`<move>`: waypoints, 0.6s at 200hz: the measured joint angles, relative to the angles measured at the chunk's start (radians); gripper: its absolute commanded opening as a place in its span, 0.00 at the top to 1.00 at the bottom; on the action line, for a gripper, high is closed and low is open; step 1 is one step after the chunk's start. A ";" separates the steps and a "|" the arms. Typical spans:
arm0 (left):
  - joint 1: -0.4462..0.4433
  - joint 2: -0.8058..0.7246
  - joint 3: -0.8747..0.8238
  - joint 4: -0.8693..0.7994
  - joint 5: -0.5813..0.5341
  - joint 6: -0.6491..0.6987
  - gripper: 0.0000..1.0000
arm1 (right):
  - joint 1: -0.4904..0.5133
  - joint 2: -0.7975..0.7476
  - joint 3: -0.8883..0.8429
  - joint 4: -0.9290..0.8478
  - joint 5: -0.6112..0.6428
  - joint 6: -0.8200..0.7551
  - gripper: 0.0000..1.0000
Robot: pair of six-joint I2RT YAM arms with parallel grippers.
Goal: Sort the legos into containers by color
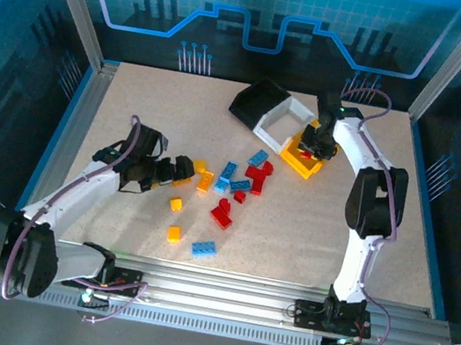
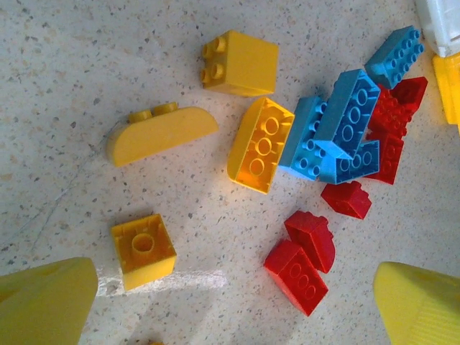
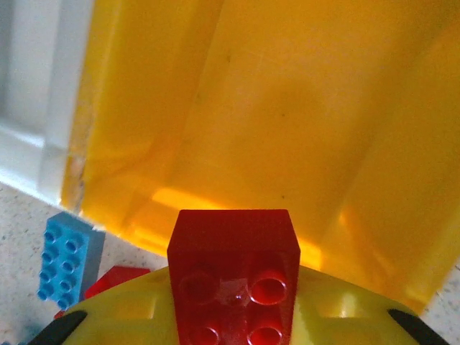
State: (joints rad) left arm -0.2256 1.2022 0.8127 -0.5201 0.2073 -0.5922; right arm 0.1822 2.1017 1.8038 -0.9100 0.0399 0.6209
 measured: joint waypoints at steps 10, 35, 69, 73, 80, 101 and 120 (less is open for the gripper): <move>0.000 -0.001 0.000 -0.006 0.000 0.006 0.01 | 0.000 0.026 0.022 -0.008 -0.001 0.000 0.70; 0.000 -0.007 0.000 -0.026 0.000 0.021 0.01 | 0.000 0.073 0.060 -0.018 -0.003 0.001 0.64; 0.000 -0.011 0.000 -0.044 0.000 0.041 0.01 | 0.000 0.102 0.089 -0.027 -0.003 0.003 0.54; 0.000 -0.011 0.000 -0.045 0.000 0.042 0.01 | 0.000 0.102 0.089 -0.029 -0.003 0.005 0.54; 0.000 -0.011 0.000 -0.047 0.000 0.045 0.01 | 0.000 0.102 0.090 -0.032 -0.003 0.005 0.53; 0.000 -0.011 0.000 -0.048 0.000 0.047 0.01 | 0.000 0.101 0.090 -0.033 -0.005 0.005 0.52; 0.000 -0.010 0.000 -0.048 0.000 0.050 0.01 | 0.000 0.096 0.087 -0.033 -0.006 0.005 0.52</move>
State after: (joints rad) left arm -0.2256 1.1923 0.8127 -0.5678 0.2070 -0.5423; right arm 0.1818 2.1975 1.8912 -0.9432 0.0334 0.6254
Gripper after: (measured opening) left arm 0.989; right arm 0.480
